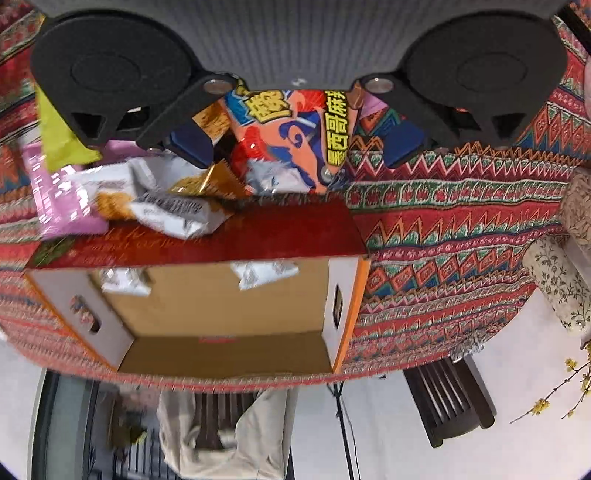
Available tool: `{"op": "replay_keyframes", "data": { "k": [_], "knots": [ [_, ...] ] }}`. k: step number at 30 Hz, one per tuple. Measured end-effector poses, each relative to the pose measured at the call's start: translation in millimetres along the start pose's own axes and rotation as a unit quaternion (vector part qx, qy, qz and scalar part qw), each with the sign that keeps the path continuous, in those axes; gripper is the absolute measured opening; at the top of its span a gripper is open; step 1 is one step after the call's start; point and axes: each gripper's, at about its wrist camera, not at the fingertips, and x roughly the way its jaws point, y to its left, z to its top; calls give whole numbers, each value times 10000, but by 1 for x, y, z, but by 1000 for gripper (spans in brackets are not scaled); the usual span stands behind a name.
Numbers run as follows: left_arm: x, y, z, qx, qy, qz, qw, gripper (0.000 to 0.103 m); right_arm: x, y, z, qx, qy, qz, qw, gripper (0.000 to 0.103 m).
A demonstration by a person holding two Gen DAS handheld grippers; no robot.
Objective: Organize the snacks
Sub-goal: 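Grasp the colourful chip bag with the left gripper while the right grasps a green-white bar, then place the chip bag in the box with the left gripper while the right drops the bar in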
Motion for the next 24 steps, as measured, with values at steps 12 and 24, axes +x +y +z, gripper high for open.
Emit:
{"op": "replay_keyframes", "data": {
  "k": [12, 24],
  "knots": [
    [10, 7, -16, -86, 122, -217, 9997, 56, 1, -1, -3, 8, 26, 33, 10000, 36],
    [-23, 32, -36, -443, -581, -296, 9969, 56, -2, 4, -2, -26, 11, 47, 10000, 36]
  ]
}}
